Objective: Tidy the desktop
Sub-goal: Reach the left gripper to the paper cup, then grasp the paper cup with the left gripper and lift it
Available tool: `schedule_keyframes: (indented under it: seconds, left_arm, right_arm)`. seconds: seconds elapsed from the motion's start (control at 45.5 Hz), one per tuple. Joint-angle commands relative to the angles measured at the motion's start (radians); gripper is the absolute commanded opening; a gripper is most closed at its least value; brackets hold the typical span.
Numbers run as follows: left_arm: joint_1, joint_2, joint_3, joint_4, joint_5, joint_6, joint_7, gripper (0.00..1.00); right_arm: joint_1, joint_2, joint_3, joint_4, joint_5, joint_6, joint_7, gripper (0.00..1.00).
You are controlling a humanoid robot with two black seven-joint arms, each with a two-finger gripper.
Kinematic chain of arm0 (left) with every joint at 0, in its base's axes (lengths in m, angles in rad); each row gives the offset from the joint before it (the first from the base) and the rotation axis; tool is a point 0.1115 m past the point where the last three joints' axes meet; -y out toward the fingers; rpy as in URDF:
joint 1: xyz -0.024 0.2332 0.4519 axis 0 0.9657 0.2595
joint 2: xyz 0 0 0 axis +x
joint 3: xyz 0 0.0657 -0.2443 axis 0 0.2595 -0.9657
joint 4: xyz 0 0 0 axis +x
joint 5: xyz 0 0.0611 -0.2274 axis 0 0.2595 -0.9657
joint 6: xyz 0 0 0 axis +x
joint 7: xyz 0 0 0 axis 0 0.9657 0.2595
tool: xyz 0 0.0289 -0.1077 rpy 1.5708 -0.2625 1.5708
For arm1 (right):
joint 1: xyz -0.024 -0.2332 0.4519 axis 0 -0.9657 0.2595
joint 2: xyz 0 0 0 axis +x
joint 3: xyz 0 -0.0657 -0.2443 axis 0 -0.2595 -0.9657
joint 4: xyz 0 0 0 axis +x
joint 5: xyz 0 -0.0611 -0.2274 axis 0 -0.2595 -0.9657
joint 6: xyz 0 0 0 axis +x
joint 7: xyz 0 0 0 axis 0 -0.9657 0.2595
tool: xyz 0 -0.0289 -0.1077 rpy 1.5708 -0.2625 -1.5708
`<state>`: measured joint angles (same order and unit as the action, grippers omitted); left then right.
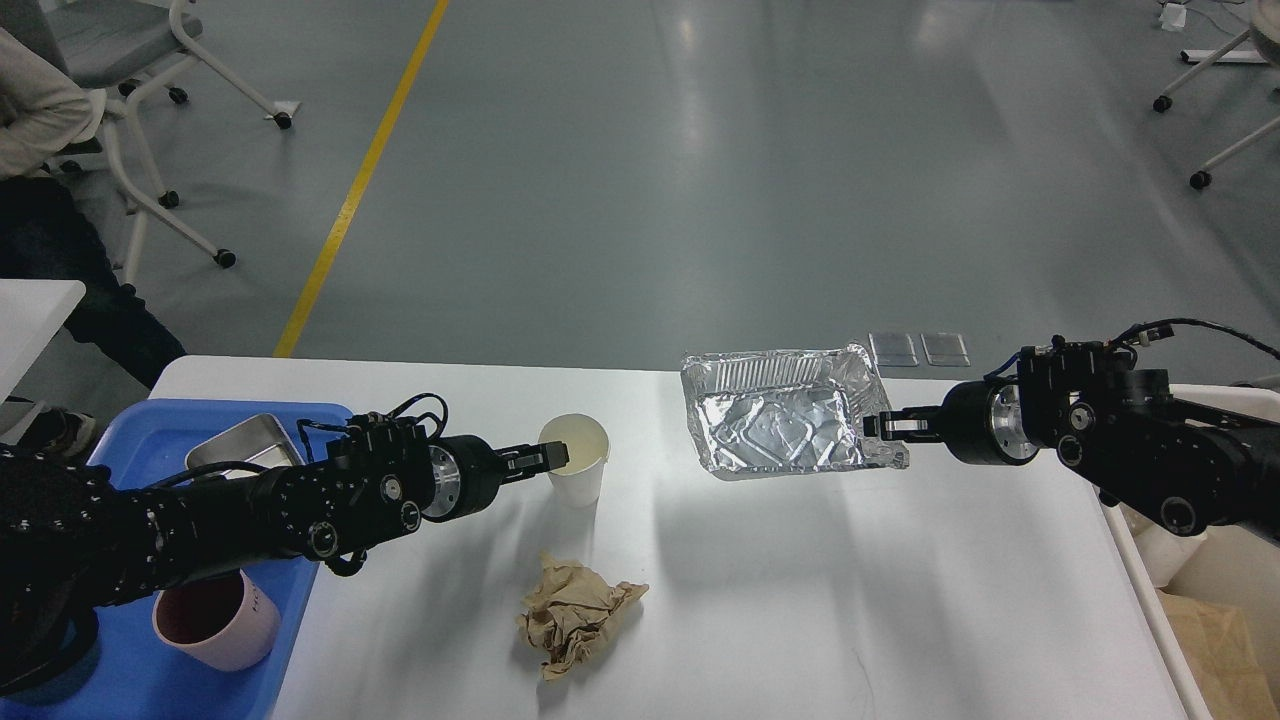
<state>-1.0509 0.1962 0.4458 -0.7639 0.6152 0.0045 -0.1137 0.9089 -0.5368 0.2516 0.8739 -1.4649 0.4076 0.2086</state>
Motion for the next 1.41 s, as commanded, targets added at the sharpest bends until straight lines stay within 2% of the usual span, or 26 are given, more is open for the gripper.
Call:
schedule_keyframes:
  seconds: [0.0,0.022,0.088,0.198,0.615,0.966,1.12,1.384]
  left_arm:
    - [0.002,-0.007,0.013,0.012,0.0,-0.014,-0.003,0.15]
    - [0.002,-0.007,0.014,0.014,-0.002,-0.018,-0.003,0.1]
    - [0.003,-0.007,0.013,0.02,-0.002,-0.041,-0.003,0.09]
    - [0.005,-0.007,0.013,0.04,-0.002,-0.047,-0.012,0.0]
    - [-0.047,0.028,0.007,-0.009,-0.018,-0.066,-0.021,0.0]
    - [-0.084,0.298,-0.001,-0.187,-0.014,-0.083,-0.026,0.0]
    - [-0.161,0.445,-0.007,-0.313,-0.014,-0.084,-0.05,0.0]
    - [-0.294,0.534,-0.007,-0.474,-0.035,-0.084,-0.032,0.0]
  right_arm:
    - [-0.001,0.0,0.0,0.0,0.0,-0.003,0.0,0.0]
    - [-0.001,0.0,0.0,0.0,0.0,-0.003,0.0,0.0]
    - [-0.001,0.0,0.0,0.0,0.0,-0.003,0.0,0.0]
    - [-0.001,0.0,0.0,0.0,0.0,-0.003,0.0,0.0]
    - [-0.001,0.001,-0.002,0.0,0.001,-0.003,0.0,0.0]
    - [0.001,0.005,-0.015,0.005,0.029,-0.001,0.0,0.0]
    - [0.005,0.023,-0.022,0.007,0.028,-0.001,0.0,0.0]
    - [0.053,0.118,-0.083,-0.009,0.029,0.0,0.0,0.0]
